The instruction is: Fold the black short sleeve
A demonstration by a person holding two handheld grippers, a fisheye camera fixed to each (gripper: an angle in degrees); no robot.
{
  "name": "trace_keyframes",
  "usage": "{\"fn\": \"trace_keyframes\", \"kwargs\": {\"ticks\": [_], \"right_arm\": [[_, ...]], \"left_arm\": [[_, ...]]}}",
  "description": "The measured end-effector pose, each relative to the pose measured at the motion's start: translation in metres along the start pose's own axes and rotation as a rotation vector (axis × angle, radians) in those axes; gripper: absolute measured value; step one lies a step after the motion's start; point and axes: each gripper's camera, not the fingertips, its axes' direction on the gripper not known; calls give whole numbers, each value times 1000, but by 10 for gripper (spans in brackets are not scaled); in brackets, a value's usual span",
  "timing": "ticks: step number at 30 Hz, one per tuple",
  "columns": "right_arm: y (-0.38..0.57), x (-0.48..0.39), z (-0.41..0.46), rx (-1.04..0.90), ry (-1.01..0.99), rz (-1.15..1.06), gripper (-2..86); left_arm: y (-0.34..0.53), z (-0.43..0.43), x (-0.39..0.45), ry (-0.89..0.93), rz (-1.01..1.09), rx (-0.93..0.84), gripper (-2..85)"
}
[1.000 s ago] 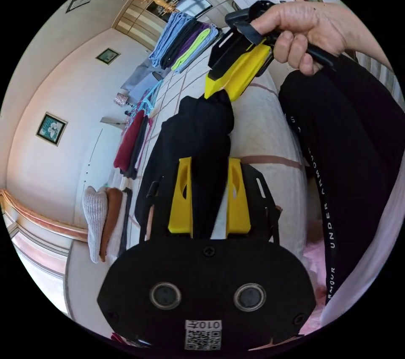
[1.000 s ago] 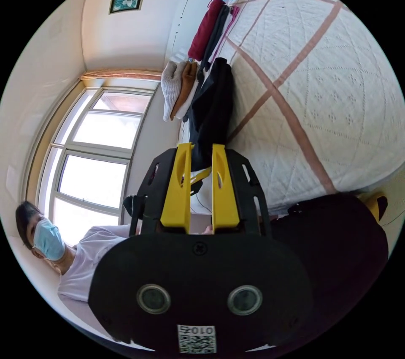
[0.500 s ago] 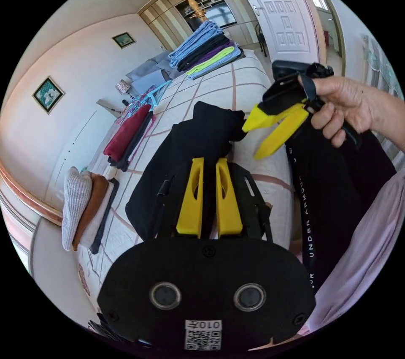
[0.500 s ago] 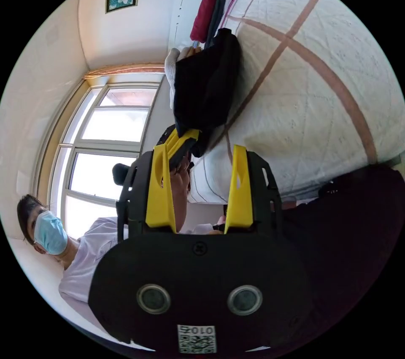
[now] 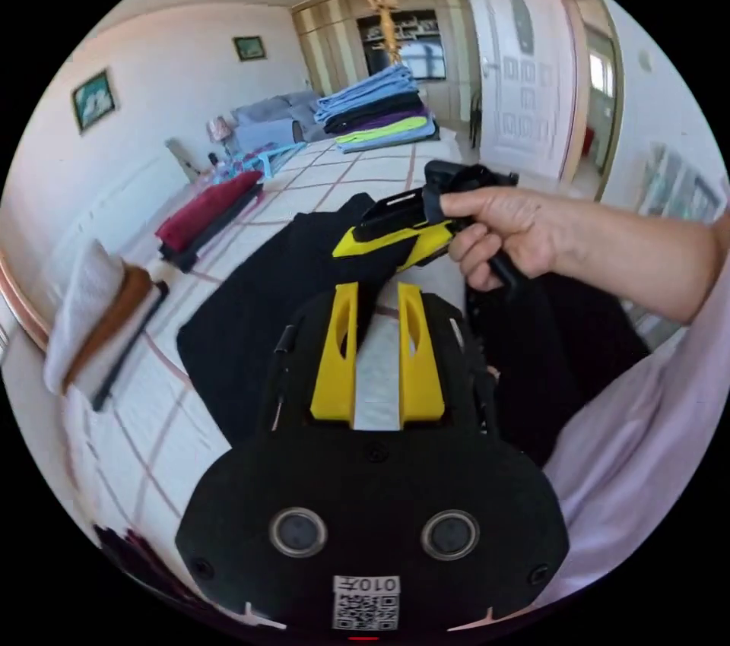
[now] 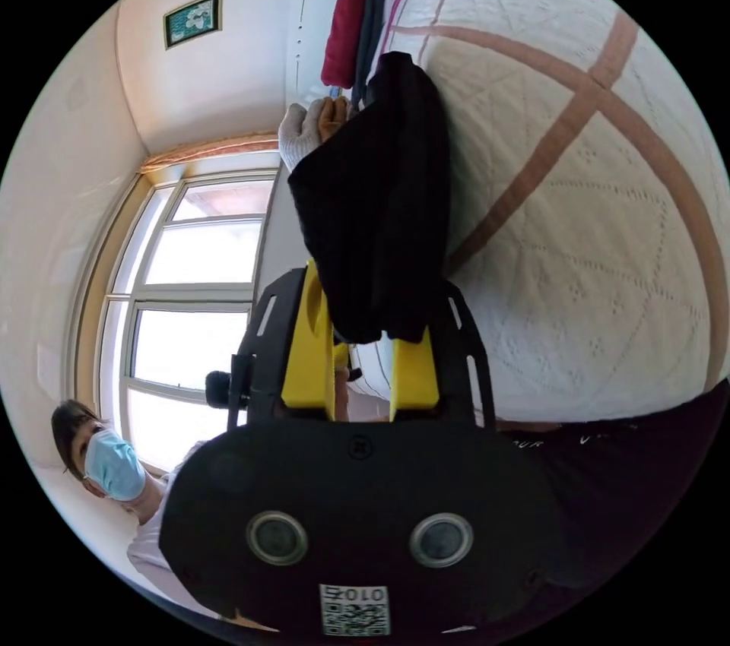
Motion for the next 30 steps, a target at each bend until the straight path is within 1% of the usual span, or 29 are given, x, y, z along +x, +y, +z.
{"fn": "trace_keyframes", "kwargs": {"ticks": [1,2,3,5,6,8,9,11,15,17,18,20,23,30], "right_arm": [[0,0,-1,-2,-8,-1,93],[-1,-2,-4,-9,-25,-3,82],[-2,-6,-6,-16,-34,-14,76],[-5,-15,-8,-27,-42,-40,70],[-8,-21,-9,-34,-56,-58,67],[-13,-28,-11,-37,-88,-73,64],[-16,-32,-13,-35,-104,-77,62],[-18,-36,-16,-21,-139,-70,61],[-22,-50,-21,-10,-174,-67,59],[-23,-56,-21,-9,-189,-63,59],[-25,-61,-20,-14,-193,-66,59],[-27,-68,-19,-21,-199,-72,58],[-31,-76,-19,-23,-211,-65,59],[-30,-101,-26,-28,-211,-75,59]], "left_arm": [[18,-10,-19,77,-98,-1,110],[40,-20,-39,91,-201,-8,117],[52,-26,-50,76,-251,-12,120],[95,-57,-98,4,-467,6,133],[104,-65,-111,0,-522,22,135],[135,-88,-159,17,-712,85,142],[140,-89,-170,35,-745,79,143],[151,-88,-203,166,-814,79,146],[163,-77,-225,341,-889,75,150],[177,-64,-232,485,-974,106,157],[180,-60,-233,519,-999,122,159],[195,-48,-240,639,-1106,230,168],[204,-38,-253,704,-1196,344,176],[192,-36,-288,679,-1195,397,169]]}}
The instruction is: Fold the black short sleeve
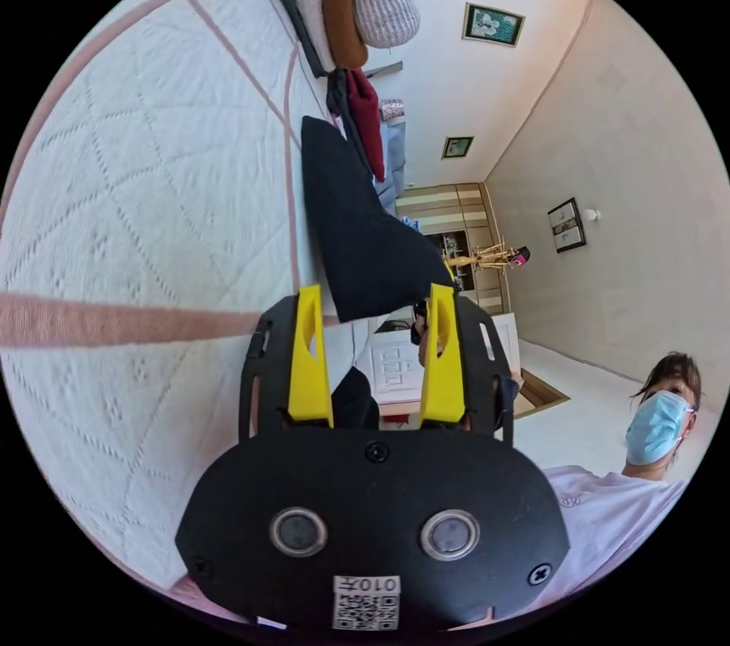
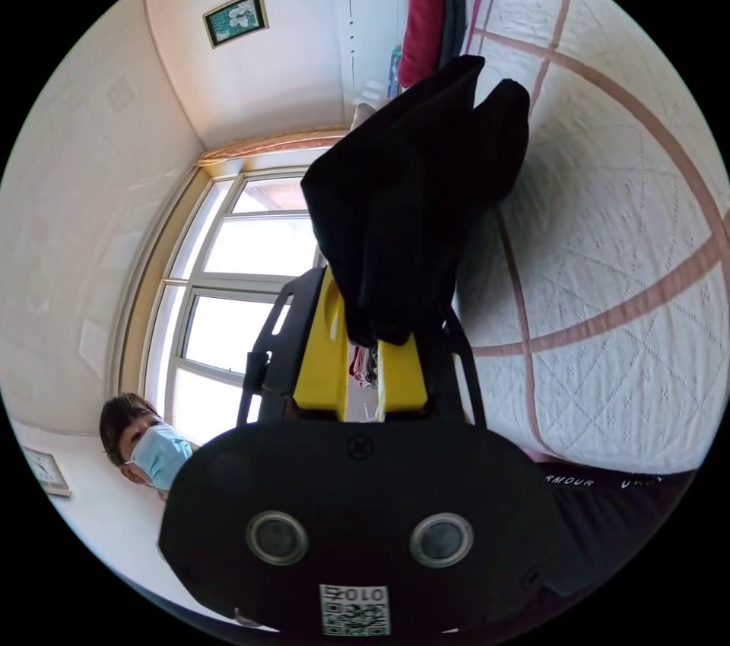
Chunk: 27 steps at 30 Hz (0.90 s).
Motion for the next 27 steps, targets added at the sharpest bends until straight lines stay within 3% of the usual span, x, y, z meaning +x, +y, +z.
{"fn": "trace_keyframes", "kwargs": {"ticks": [4,10,17,27], "right_arm": [[9,-3,-6,6,46,3,60],[35,6,-17,-45,330,52,64],[49,7,-13,-40,314,52,65],[50,-151,-2,-87,324,-280,55]], "left_arm": [[-24,18,0,7,12,-112,144],[-25,33,4,-151,76,-198,80],[-29,39,18,-142,146,-198,69],[-53,42,152,-21,525,-168,68]]}}
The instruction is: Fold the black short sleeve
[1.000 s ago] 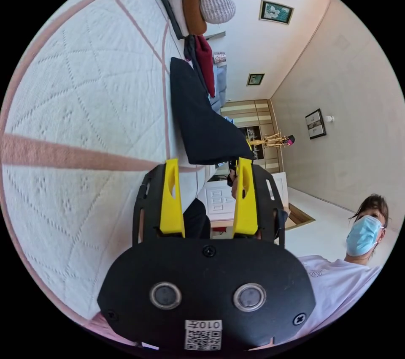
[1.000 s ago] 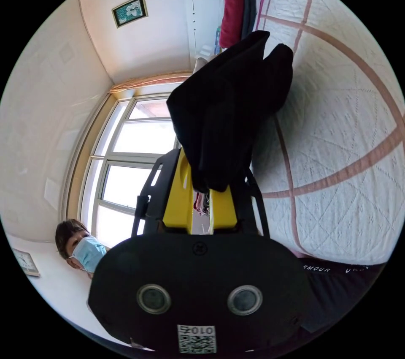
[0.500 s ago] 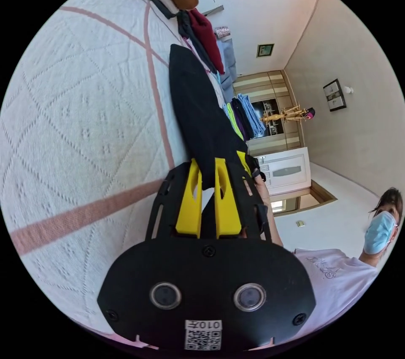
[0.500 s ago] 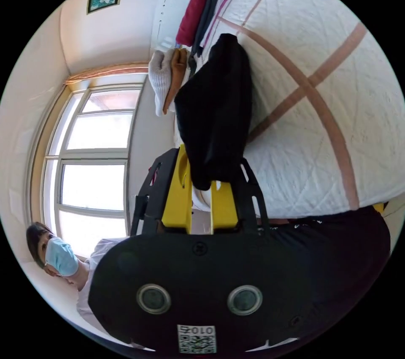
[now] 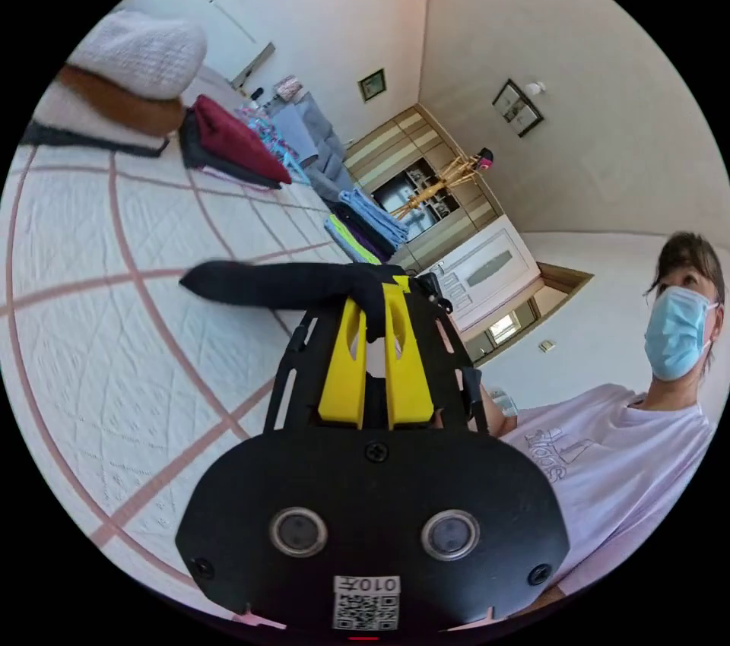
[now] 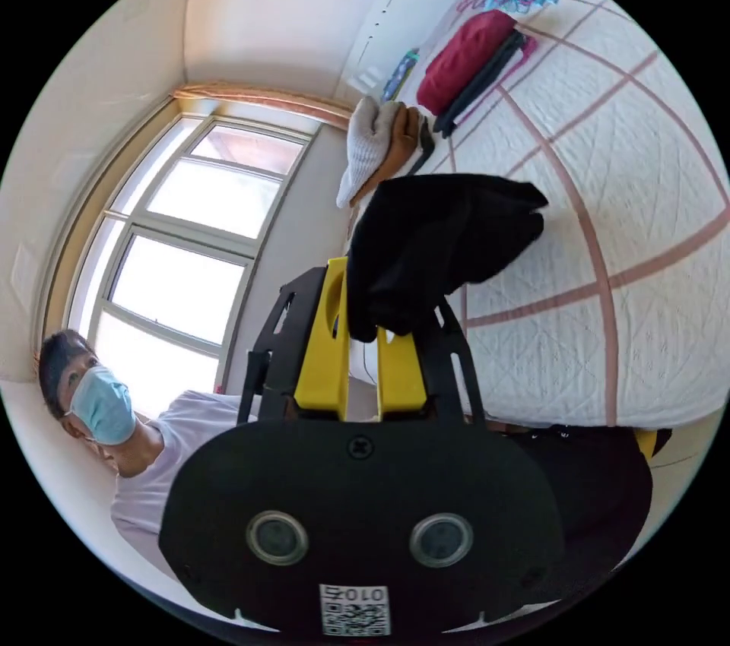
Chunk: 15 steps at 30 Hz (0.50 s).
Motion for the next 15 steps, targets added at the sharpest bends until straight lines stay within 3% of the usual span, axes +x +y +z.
{"fn": "trace_keyframes", "kwargs": {"ticks": [4,9,13,15], "right_arm": [[-18,-29,-13,-19,42,-55,56],[-111,2,-22,-41,26,35,57],[-216,-47,-43,68,27,-241,57],[-276,-60,-46,124,48,-379,58]], "left_arm": [[-34,21,5,75,50,-8,68],[-116,71,-38,76,10,-19,68],[-241,88,-9,-37,287,107,69],[-280,100,-12,-129,320,137,69]]}}
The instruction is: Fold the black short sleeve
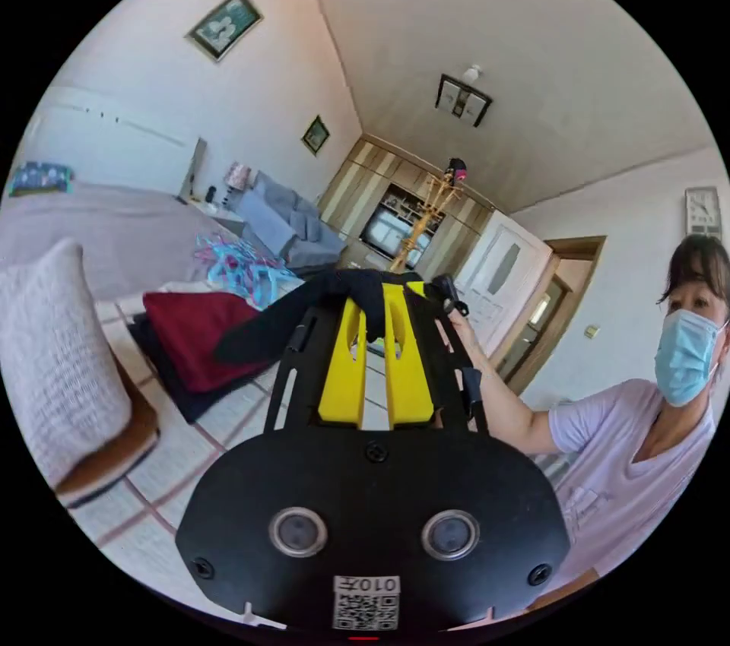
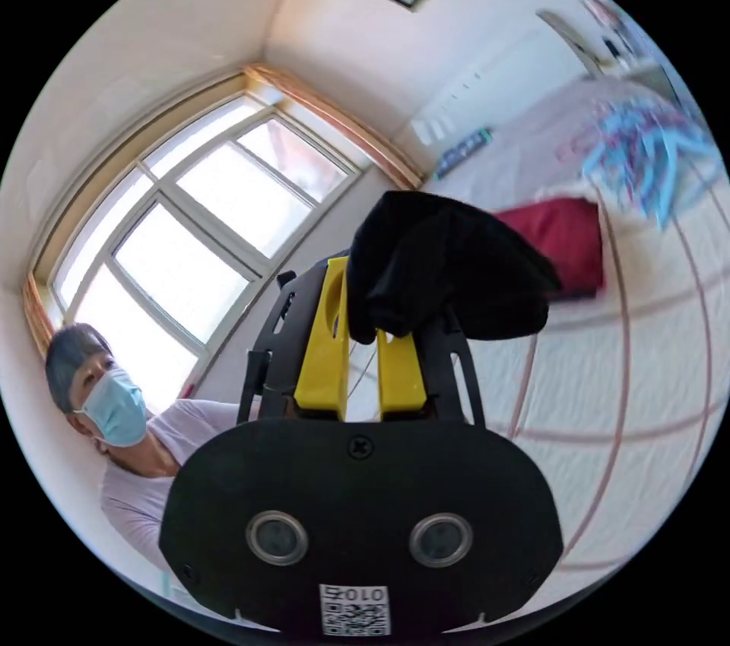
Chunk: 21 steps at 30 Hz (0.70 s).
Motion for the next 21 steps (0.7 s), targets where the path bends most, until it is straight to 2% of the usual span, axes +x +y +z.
{"fn": "trace_keyframes", "kwargs": {"ticks": [4,7,8,9,11,14,21], "right_arm": [[-45,83,39,-36,50,94,61],[-31,187,89,-164,120,323,66],[-10,229,106,-199,113,473,67],[10,258,118,-221,75,541,67],[33,275,121,-143,-39,566,67],[41,263,128,-171,-2,505,67],[90,224,132,-165,40,545,66]], "left_arm": [[-6,67,-86,-98,-255,-50,69],[39,121,-152,-197,-494,-179,68],[64,139,-173,-231,-591,-232,67],[73,144,-177,-240,-591,-227,67],[76,153,-162,-265,-554,-188,67],[59,169,-131,-379,-463,-281,66],[64,188,-66,-570,-355,-345,52]]}}
